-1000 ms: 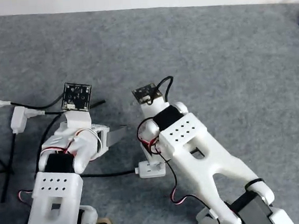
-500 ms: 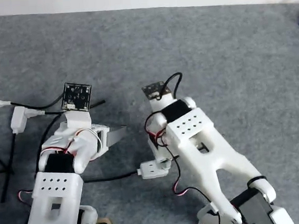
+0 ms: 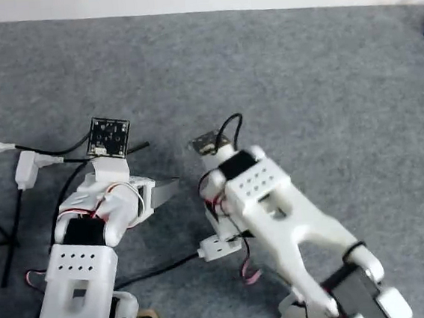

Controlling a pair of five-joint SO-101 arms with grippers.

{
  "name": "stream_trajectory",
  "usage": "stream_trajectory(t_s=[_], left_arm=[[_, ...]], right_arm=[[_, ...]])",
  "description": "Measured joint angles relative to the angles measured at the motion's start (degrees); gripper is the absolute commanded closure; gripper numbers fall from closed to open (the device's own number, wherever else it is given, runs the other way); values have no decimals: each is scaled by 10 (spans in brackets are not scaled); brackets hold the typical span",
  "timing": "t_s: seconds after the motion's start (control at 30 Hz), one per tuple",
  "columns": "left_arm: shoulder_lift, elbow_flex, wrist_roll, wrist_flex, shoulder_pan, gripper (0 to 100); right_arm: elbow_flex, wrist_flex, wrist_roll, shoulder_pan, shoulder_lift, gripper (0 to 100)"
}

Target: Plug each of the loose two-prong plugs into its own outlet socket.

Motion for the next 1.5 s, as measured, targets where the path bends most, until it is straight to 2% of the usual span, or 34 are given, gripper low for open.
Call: stream_trajectory(t_s=[0.27, 0.43, 0.77, 0.97, 1.27, 1.5], left_arm=[[0, 0, 0, 0, 0, 604], [0, 1, 0, 0, 0, 604], [0, 1, 0, 0, 0, 604], [0, 1, 0, 0, 0, 604], [0, 1, 0, 0, 0, 604], [0, 1, 0, 0, 0, 604]], right_arm=[[12, -88, 0, -18, 113, 992], [15, -113, 1, -19, 126, 992], [9, -112, 1, -19, 127, 989], [-63, -40, 1, -10, 150, 982], [-182, 30, 2, 8, 171, 701], [-299, 89, 2, 14, 171, 683]])
